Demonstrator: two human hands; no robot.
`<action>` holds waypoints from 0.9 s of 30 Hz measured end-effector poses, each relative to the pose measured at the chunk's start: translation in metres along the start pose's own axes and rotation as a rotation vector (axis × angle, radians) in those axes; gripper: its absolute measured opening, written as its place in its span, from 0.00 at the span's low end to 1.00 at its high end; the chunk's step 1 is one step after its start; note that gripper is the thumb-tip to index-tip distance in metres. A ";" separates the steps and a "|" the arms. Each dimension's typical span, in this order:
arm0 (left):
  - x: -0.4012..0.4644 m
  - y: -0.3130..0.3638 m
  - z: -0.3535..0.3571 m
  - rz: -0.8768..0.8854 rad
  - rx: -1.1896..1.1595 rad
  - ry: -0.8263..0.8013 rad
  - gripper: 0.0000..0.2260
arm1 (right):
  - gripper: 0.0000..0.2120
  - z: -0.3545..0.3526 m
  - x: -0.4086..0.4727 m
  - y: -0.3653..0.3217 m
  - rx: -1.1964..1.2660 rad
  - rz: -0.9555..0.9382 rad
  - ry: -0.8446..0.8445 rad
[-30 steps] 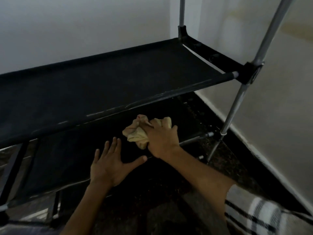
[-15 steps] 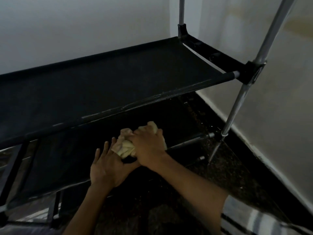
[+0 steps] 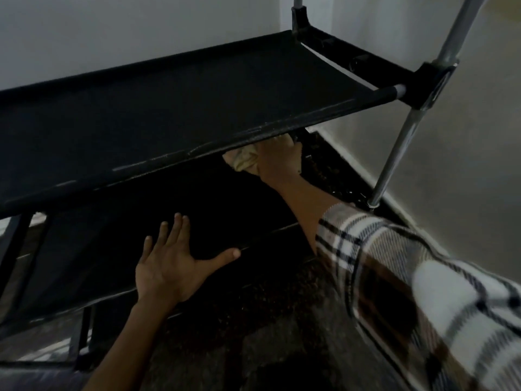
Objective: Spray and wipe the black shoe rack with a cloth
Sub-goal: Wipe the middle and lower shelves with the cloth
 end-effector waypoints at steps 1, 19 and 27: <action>-0.001 0.000 -0.001 -0.011 0.002 0.010 0.62 | 0.16 -0.002 -0.004 0.009 0.001 0.063 0.028; 0.000 0.004 -0.004 -0.111 -0.006 0.052 0.65 | 0.18 0.017 -0.082 -0.020 -0.059 -0.108 -0.185; 0.004 0.013 -0.007 -0.121 -0.009 0.125 0.66 | 0.20 -0.009 -0.070 0.036 -0.106 0.252 -0.162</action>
Point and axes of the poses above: each hand's wrist, its own x-axis towards the middle knuckle, its own z-axis out of the palm, y = z × x, the point moved 9 cm from there along x, towards the middle knuckle, and after that the axes turned 6 degrees about z, right-handed, at the moved point
